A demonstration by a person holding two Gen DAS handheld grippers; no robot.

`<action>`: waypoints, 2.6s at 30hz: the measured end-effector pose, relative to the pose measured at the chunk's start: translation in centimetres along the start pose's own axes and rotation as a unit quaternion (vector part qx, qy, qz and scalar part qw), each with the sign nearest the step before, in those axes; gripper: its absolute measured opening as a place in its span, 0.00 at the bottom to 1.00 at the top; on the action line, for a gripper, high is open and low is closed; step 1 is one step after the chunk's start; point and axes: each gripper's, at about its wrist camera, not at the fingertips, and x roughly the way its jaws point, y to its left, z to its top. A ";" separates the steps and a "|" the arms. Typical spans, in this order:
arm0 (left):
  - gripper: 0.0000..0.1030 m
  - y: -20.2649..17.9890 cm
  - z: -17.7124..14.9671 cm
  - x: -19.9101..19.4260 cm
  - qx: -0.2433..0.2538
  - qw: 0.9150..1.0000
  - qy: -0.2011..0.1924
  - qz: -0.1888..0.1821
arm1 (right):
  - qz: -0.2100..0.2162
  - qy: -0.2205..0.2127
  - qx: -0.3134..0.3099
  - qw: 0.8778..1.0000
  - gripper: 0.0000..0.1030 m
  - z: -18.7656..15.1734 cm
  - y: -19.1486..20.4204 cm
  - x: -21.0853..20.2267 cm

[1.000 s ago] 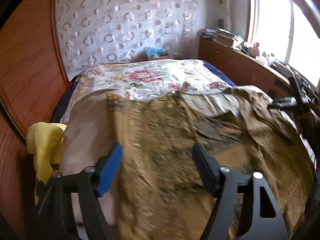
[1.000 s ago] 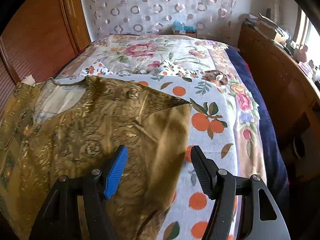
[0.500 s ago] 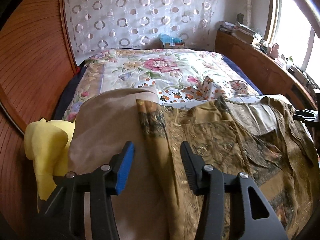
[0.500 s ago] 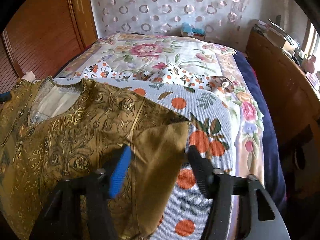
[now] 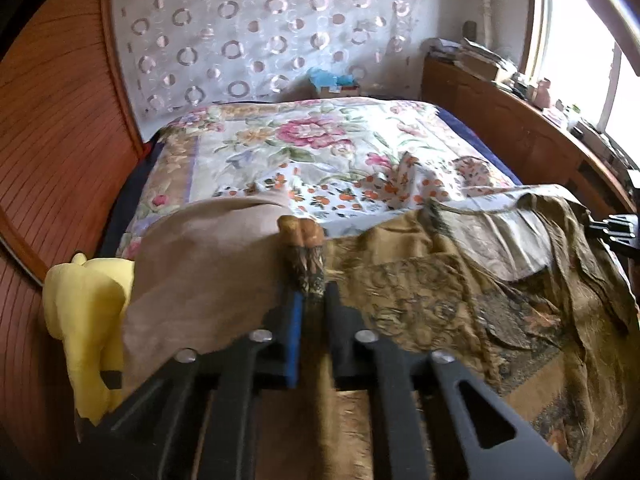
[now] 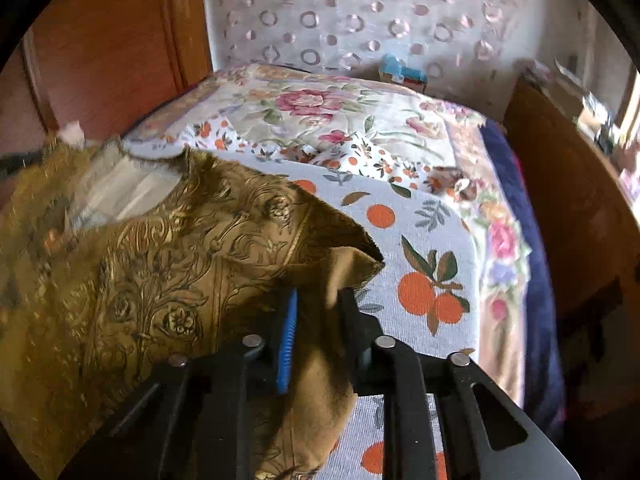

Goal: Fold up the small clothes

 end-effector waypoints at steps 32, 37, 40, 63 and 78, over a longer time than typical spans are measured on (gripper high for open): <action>0.02 -3.9 -15.4 -20.1 -0.014 0.988 -0.151 -0.028 | 0.050 -0.157 0.064 0.984 0.06 -18.3 7.5 -18.6; 0.02 -2.9 -17.9 -20.3 -0.030 0.989 -0.142 -0.015 | 0.052 -0.156 0.082 0.983 0.06 -19.6 7.9 -20.1; 0.02 -2.2 -19.2 -21.1 -0.044 0.989 -0.143 -0.010 | 0.051 -0.157 0.079 0.983 0.06 -19.6 8.5 -21.2; 0.11 -0.9 -22.7 -22.4 -0.057 0.990 -0.121 0.041 | 0.024 -0.082 0.036 0.996 0.06 -20.2 9.8 -23.8; 0.67 0.0 -16.9 -20.7 -0.010 0.992 -0.121 0.043 | -0.045 -0.102 0.041 0.993 0.32 -18.7 8.7 -25.6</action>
